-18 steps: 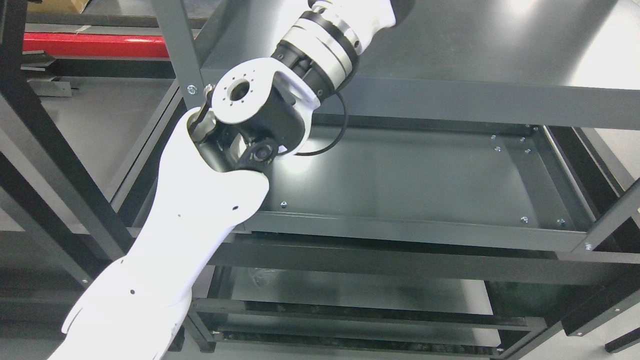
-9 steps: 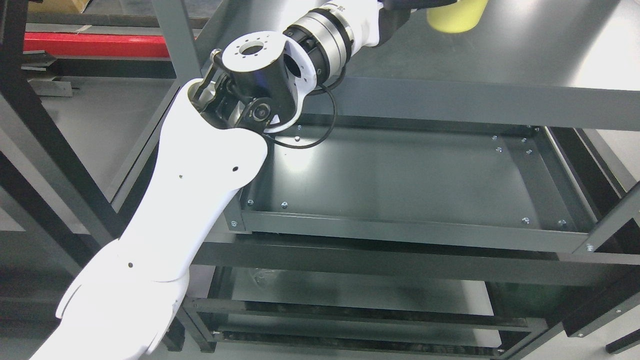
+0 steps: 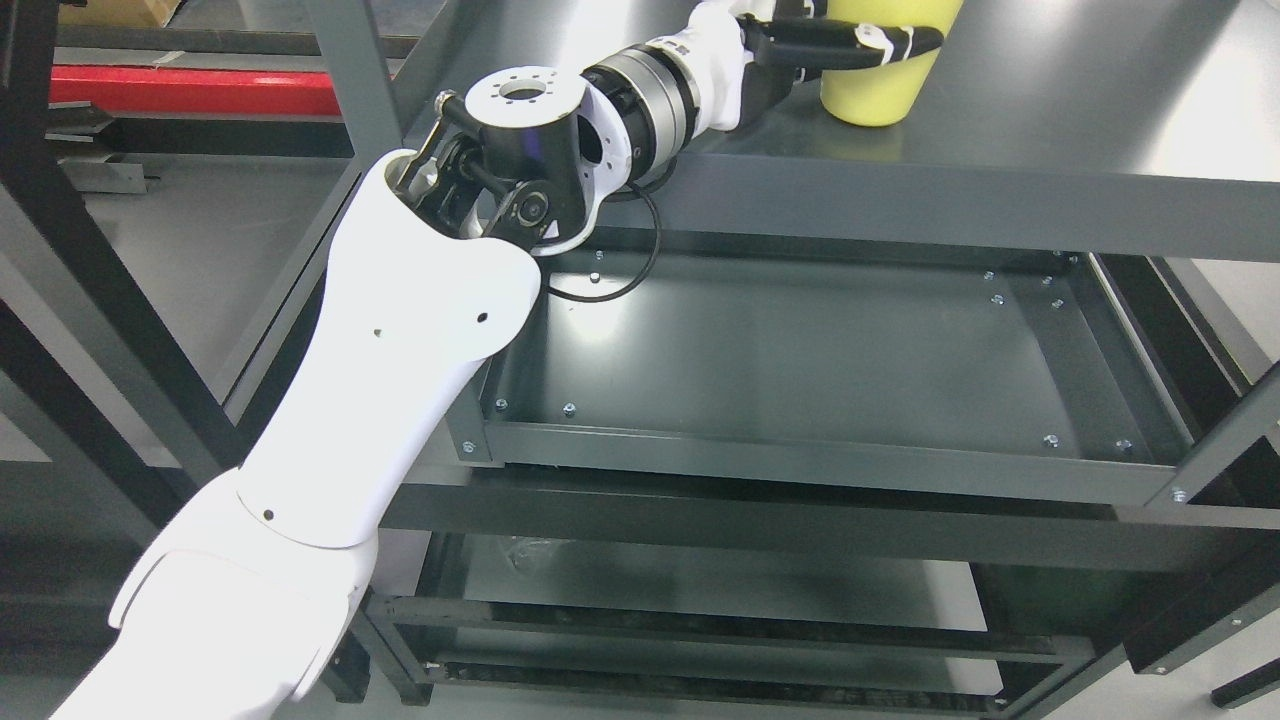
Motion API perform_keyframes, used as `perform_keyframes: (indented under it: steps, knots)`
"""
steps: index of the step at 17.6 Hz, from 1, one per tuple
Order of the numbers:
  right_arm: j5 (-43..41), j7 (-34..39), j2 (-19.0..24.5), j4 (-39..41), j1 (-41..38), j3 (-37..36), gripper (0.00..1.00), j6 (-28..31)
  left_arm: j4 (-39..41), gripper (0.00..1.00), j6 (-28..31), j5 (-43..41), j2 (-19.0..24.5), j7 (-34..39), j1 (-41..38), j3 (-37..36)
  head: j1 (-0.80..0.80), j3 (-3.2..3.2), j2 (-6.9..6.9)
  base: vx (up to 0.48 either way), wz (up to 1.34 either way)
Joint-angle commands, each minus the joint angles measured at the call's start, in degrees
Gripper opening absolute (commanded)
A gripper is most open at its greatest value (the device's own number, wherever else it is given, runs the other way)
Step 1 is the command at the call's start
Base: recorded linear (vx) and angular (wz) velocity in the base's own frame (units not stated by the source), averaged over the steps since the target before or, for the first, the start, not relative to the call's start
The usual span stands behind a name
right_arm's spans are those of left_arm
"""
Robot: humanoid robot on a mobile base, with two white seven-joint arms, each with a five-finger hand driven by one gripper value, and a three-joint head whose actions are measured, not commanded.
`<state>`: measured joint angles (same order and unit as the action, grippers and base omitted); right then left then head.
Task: Place yellow IKEA cup on middle right shelf
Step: 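Extend the left arm to set the cup on the upper shelf, then open the left hand and pull it back from the cup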
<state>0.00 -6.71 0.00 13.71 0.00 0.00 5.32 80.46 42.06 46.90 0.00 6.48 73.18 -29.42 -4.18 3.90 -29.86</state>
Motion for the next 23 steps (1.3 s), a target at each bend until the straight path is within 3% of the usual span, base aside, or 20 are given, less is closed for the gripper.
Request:
perform_keyframes:
  steps: [1,5,15,19,23]
  knots:
    - [-1.4,0.0,-1.0,0.0,-0.8,1.0,0.99,0.0,-2.9,0.85,0.6,-0.7,1.0,-2.4,0.2,0.2,0.0,0.0,0.0,0.0,0.0]
    - [-1.4,0.0,-1.0,0.0,-0.8,1.0,0.99,0.0,-1.4,0.96,0.5,-2.2,1.0,-2.4,0.5,1.6,0.0,0.0,0.0,0.0,0.0]
    - [-1.4,0.0,-1.0,0.0,-0.8,1.0,0.99,0.0,5.8,0.98,0.2,-4.7,1.0,-3.2,2.2,11.1,0.0,0.0,0.0,0.0,0.0]
    - [-1.4,0.0,-1.0,0.0,-0.8,1.0,0.99,0.0,8.4,0.98,0.2,-4.7,1.0,-12.9,2.6,14.0,0.0,0.0,0.0,0.0,0.0]
    - [-1.4,0.0,-1.0,0.0,-0.8,1.0,0.99,0.0,8.4,0.98,0.3,-4.2,1.0,-16.0,3.4,14.7,0.0,0.0,0.0,0.0,0.0]
